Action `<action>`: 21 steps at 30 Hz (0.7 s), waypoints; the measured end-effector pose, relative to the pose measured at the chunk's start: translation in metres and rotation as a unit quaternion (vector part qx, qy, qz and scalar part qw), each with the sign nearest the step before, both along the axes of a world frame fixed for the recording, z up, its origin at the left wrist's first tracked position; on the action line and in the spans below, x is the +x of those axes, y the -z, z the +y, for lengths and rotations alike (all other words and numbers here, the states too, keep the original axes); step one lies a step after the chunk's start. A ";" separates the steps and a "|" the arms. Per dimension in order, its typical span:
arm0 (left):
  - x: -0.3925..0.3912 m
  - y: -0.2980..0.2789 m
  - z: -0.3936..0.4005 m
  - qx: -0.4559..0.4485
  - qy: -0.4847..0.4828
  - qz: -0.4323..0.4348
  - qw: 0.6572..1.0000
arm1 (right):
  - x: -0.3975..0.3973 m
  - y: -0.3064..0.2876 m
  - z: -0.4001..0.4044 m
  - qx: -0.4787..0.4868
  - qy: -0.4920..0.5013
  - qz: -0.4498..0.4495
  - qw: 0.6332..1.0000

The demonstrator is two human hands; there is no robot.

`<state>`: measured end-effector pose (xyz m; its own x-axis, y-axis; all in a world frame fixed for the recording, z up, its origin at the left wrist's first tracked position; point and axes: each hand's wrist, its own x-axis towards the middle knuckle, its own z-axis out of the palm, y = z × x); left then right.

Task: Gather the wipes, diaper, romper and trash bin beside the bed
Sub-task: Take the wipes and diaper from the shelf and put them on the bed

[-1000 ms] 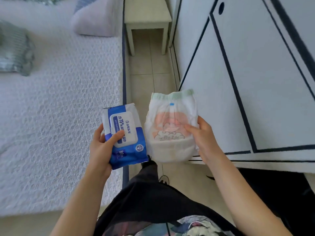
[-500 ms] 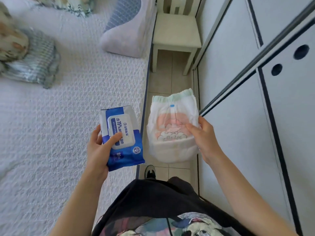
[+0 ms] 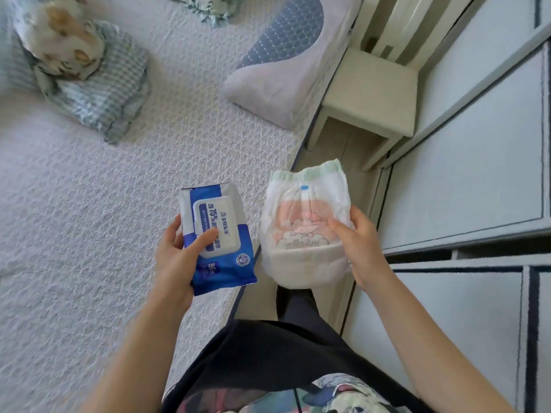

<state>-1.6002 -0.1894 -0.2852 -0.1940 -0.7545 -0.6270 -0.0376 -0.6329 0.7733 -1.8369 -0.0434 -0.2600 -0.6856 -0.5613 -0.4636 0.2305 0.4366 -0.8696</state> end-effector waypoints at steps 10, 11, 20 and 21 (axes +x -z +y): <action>-0.098 0.000 -0.039 0.014 -0.171 0.002 0.985 | -0.127 0.004 -0.123 0.017 -0.170 -0.014 0.985; -0.101 -0.001 -0.043 0.017 -0.183 0.002 0.983 | -0.133 0.004 -0.137 0.014 -0.185 -0.010 0.983; -0.095 0.013 -0.098 0.030 -0.280 -0.005 0.959 | -0.138 0.014 -0.248 -0.003 -0.290 -0.008 0.957; -0.091 0.015 -0.106 0.031 -0.285 -0.007 0.958 | -0.134 0.017 -0.260 0.000 -0.299 -0.010 0.954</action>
<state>-1.6916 -0.2953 -0.3000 0.2470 -0.6959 -0.6743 0.3190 -0.5987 0.7348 -1.9714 -0.3037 -0.2767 -0.2346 -0.8493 -0.4730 -0.0430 0.4952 -0.8677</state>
